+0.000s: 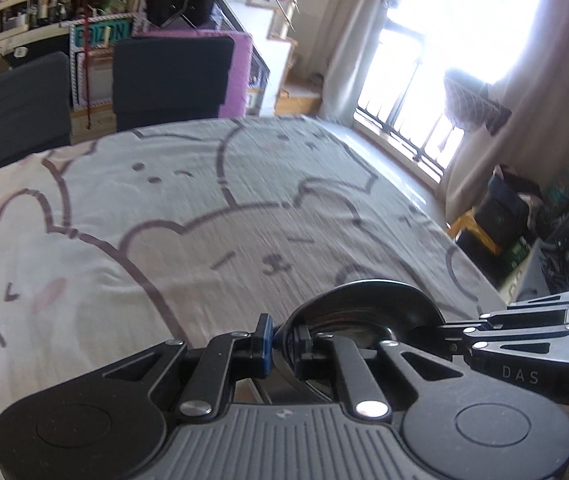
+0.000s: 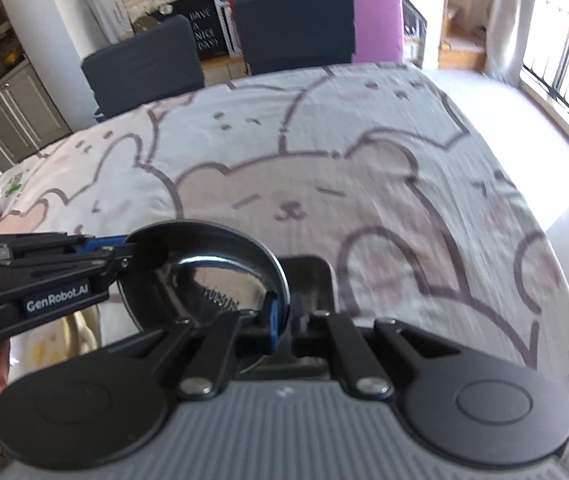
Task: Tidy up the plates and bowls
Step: 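Lift the round steel bowl with both grippers and carry it over the nested trays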
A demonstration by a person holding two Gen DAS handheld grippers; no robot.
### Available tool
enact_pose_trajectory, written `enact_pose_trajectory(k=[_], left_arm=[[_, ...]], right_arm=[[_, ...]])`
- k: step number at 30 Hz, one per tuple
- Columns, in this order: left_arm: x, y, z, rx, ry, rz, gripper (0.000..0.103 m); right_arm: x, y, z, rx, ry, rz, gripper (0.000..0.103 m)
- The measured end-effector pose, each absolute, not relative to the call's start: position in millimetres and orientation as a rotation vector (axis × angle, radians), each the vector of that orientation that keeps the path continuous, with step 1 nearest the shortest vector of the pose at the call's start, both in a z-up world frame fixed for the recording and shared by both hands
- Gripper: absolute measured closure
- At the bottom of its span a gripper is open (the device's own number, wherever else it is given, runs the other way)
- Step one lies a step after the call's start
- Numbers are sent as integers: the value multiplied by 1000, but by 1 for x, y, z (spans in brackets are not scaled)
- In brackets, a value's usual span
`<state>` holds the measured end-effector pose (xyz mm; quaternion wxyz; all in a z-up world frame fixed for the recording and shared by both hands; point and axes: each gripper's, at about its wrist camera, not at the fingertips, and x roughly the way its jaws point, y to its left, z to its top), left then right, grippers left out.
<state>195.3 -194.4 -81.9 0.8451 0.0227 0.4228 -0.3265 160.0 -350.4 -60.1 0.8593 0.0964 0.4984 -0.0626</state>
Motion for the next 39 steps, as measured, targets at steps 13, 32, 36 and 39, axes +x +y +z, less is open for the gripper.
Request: enact_pose_trajectory(k=[13, 32, 36, 39], left_arm=[[209, -207, -108, 69, 961, -647, 91], [219, -213, -122, 7, 1009, -633, 87], [221, -206, -116, -14, 998, -625, 81], [222, -200, -110, -22, 981, -615, 80]], right_arm=[[164, -352, -91, 156, 1143, -99, 92], [180, -360, -116, 137, 1216, -123, 92], [182, -359, -119, 144, 1224, -130, 91], [183, -358, -121, 126, 1230, -145, 92]])
